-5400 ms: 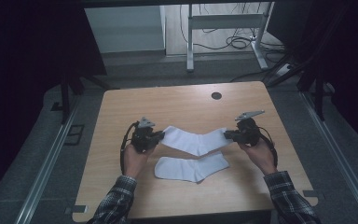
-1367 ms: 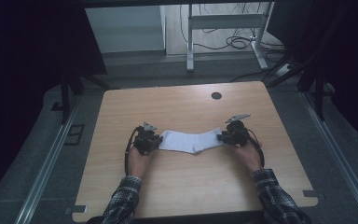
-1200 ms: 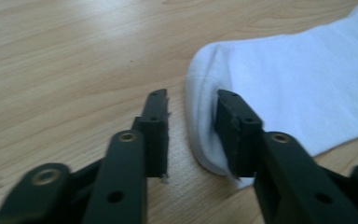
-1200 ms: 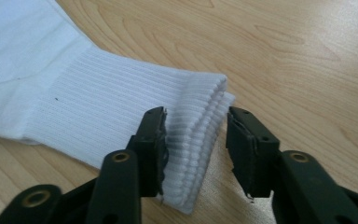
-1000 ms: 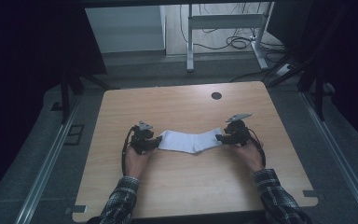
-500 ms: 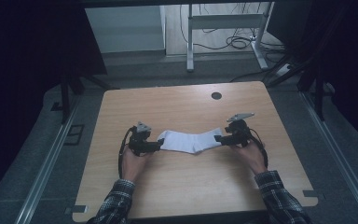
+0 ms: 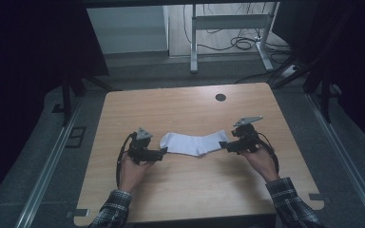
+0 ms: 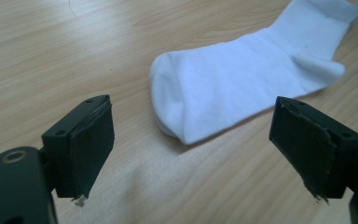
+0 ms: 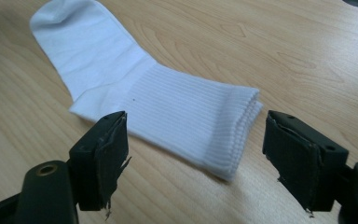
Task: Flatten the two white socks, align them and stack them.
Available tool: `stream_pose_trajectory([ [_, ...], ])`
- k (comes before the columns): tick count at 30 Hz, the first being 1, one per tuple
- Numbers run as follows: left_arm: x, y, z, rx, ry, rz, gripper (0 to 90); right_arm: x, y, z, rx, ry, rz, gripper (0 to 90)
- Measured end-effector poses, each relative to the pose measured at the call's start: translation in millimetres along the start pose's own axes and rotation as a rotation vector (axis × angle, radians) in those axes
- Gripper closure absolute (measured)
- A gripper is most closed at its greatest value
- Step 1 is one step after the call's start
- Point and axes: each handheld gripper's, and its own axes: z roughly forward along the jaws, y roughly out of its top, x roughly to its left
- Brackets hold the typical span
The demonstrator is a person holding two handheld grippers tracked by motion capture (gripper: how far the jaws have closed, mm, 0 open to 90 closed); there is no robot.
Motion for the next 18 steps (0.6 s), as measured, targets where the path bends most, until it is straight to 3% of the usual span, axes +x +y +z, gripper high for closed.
stream_pose_trajectory([
  [9, -6.3, -12.5, -23.8, -0.022, -0.024, -0.005, 13.9, 4.8, -4.3, -23.2, -0.002, -0.010, -0.036, 18.8],
  [18, -14.1, -32.9, -38.6, 0.003, -0.007, 0.018, 13.7, 7.3, -22.0, -42.8, -0.006, -0.006, -0.052, 15.0],
])
